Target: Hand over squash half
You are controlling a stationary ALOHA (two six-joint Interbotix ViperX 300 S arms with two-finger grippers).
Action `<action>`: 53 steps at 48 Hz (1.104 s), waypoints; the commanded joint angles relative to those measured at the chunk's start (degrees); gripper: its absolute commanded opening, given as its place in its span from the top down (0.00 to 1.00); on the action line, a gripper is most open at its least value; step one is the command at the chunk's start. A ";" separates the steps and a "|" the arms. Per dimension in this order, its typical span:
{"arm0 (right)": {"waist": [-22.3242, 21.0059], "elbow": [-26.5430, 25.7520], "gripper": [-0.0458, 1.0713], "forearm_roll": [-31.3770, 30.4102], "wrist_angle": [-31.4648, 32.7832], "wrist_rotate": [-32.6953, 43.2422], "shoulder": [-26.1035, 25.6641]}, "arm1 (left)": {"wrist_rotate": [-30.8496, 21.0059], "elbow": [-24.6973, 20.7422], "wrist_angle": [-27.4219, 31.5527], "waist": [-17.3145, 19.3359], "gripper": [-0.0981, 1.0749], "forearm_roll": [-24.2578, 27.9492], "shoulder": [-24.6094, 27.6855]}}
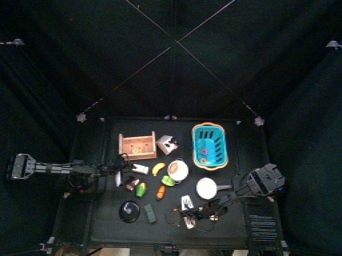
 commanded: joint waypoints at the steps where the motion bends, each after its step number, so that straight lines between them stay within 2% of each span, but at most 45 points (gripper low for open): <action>1: -0.79 -0.70 0.36 -0.26 -0.18 0.09 -2.55 | 0.00 -0.88 -0.53 0.00 0.09 -0.18 0.18; 7: -1.76 -1.14 0.36 -0.26 -0.09 0.09 -4.13 | 0.00 -1.49 -1.93 -0.09 0.09 -0.18 0.09; 16: -5.36 -0.97 0.36 -3.34 -0.09 0.26 -8.88 | -0.09 -3.34 -7.65 -1.58 0.09 -1.76 0.18; 19: -6.94 -0.97 0.36 -5.36 -0.09 0.79 -10.20 | -0.09 -3.78 -9.93 -2.55 0.09 -2.29 0.35; 25: -10.02 -1.32 0.36 -7.38 -0.70 0.97 -11.95 | 0.53 -4.57 -15.03 -6.94 0.09 -1.76 1.49; 33: -14.06 -2.11 0.36 -6.94 -1.93 0.97 -12.48 | 0.00 -6.15 -21.45 -13.01 0.09 4.22 6.24; 38: -15.73 -2.81 0.36 -6.68 -2.72 0.97 -12.48 | 0.09 -8.17 -23.47 -14.85 0.09 5.10 10.11; 53: -18.19 -3.96 0.36 -5.98 -4.48 0.88 -12.39 | 0.44 -14.85 -25.49 -14.24 0.09 4.75 24.08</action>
